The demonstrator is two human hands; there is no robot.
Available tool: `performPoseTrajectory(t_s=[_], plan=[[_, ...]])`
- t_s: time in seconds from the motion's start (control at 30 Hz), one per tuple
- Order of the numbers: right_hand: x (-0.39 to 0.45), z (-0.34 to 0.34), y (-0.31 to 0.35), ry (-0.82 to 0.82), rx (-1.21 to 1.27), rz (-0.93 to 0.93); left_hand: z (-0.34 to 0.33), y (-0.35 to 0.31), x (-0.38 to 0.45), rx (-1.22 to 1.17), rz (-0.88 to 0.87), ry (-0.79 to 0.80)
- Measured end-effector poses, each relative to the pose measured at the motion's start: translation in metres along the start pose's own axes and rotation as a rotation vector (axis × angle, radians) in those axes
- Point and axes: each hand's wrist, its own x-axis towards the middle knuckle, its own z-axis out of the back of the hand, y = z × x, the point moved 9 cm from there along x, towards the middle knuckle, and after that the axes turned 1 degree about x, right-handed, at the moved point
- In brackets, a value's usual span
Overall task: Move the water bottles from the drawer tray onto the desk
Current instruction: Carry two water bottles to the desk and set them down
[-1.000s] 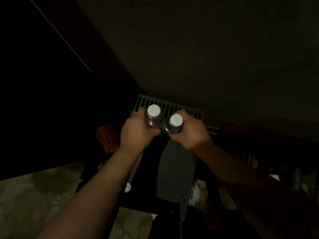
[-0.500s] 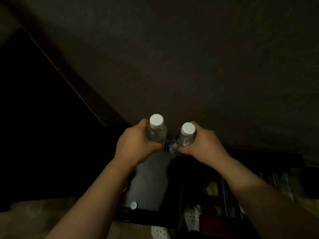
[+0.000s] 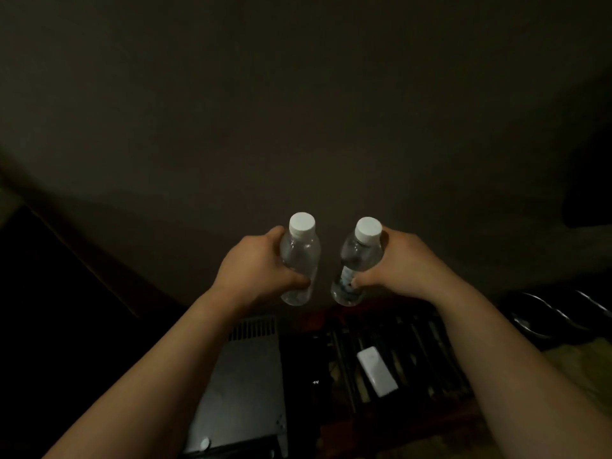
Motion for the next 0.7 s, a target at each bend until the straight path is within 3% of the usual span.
performPoseTrajectory(t_s=[0.17, 0.7], plan=[[-0.082, 0.086, -0.055, -0.113, 0.035, -0.033, -0.041, -0.124, -0.021, 0.0, -0.148, 0.036], [-0.401, 0.331, -0.32, -0.539, 0.007, -0.321, -0.245, -0.526, -0.149, -0.043, -0.602, 0.217]])
